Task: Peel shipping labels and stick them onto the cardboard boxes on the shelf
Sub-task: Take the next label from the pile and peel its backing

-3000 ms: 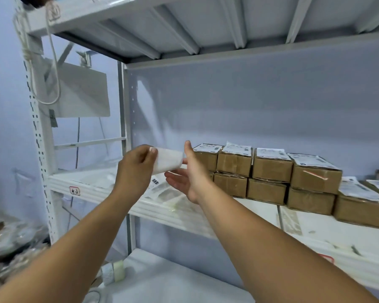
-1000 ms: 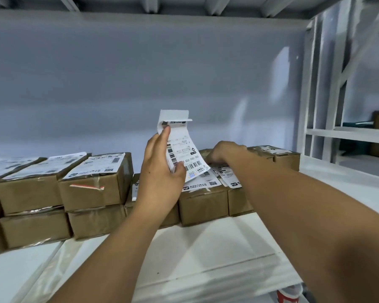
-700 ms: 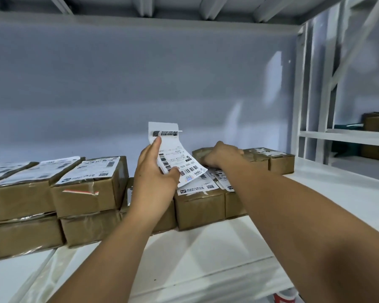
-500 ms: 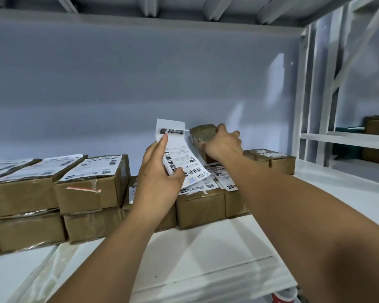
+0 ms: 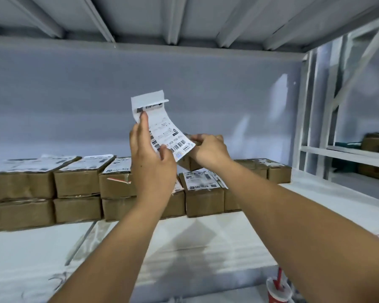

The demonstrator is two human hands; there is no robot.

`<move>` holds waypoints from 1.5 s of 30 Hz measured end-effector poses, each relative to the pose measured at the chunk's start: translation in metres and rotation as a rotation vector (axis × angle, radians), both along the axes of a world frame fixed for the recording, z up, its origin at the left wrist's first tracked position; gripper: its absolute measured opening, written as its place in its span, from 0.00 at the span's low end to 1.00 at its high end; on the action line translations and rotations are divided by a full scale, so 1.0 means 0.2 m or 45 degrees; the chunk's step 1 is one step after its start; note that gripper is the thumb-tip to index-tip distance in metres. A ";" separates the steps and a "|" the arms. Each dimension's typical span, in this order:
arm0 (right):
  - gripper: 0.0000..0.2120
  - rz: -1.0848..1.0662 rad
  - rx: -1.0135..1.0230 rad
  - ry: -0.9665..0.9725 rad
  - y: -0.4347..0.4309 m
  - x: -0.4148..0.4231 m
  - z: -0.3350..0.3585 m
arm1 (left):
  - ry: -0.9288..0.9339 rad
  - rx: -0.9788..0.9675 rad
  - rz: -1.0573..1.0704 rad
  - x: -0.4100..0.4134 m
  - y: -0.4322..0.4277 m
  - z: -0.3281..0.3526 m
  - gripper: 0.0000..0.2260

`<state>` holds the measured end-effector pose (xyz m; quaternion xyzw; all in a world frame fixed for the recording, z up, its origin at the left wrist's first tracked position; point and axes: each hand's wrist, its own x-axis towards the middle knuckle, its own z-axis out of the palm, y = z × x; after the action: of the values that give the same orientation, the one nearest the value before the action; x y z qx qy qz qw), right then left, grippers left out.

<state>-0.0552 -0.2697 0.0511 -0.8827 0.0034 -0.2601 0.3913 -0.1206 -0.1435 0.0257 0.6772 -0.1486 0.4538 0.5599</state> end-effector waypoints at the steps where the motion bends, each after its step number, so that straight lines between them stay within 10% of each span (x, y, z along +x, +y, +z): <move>1: 0.24 -0.007 -0.029 0.024 0.05 -0.03 -0.01 | 0.011 0.006 0.021 -0.02 0.03 0.02 0.30; 14: 0.23 0.012 -0.006 0.203 0.35 -0.29 -0.11 | 0.411 -0.236 -0.193 -0.22 0.43 0.09 0.17; 19: 0.20 -0.099 -0.169 -0.094 0.36 -0.31 -0.14 | 0.495 -0.184 -0.214 -0.26 0.45 0.05 0.18; 22: 0.13 0.107 0.371 -0.364 0.40 -0.37 -0.06 | 0.506 -0.154 -0.279 -0.29 0.44 0.05 0.20; 26: 0.11 0.672 1.048 -0.080 0.43 -0.45 0.05 | 0.535 -0.152 -0.424 -0.31 0.43 0.04 0.25; 38: 0.09 0.488 0.407 -0.236 0.43 -0.50 0.03 | 0.392 0.079 -0.487 -0.38 0.46 -0.01 0.25; 45: 0.09 0.586 0.286 -0.222 0.46 -0.53 0.01 | 0.468 -0.206 -0.302 -0.36 0.49 0.08 0.05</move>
<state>-0.1605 -0.1769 0.0522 -0.7855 -0.2023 -0.2373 0.5346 -0.1925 -0.0449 0.0417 0.6791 -0.0860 0.2643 0.6793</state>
